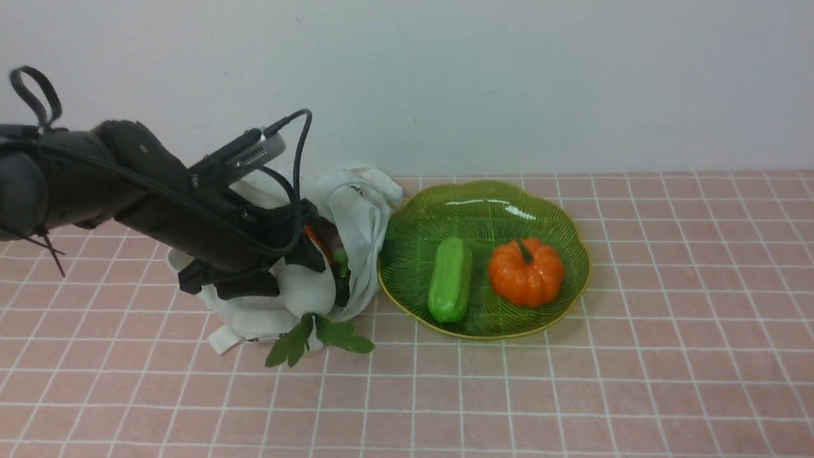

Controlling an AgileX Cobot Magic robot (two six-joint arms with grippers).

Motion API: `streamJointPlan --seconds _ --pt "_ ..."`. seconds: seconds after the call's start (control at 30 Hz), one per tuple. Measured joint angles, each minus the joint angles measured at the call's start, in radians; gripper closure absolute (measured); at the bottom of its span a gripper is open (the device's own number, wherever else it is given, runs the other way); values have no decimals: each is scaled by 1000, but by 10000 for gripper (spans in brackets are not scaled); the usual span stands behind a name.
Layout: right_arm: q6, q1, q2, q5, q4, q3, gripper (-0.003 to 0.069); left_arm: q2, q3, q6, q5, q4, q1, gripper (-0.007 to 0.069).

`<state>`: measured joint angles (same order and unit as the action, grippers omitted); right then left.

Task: Take vegetables from bag on pink coffee tablecloth place on plate.
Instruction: 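Take the vegetable out of the bag and place it on the dish with the left gripper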

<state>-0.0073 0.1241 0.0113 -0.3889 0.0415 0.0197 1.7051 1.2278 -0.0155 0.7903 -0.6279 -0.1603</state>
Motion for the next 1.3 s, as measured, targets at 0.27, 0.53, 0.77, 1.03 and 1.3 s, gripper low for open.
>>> streamJointPlan --seconds 0.27,0.53,0.77,1.03,1.3 --pt "-1 0 0 0 0 0 673 5 219 50 149 88 -157 189" --pt "-3 0 0 0 0 0 673 196 411 90 22 215 -360 189" --pt "-3 0 0 0 0 0 673 377 501 96 -110 250 -431 189" --pt "-3 0 0 0 0 0 673 415 509 97 -162 255 -419 100" --pt "-4 0 0 0 0 0 673 390 526 97 -136 260 -394 17"
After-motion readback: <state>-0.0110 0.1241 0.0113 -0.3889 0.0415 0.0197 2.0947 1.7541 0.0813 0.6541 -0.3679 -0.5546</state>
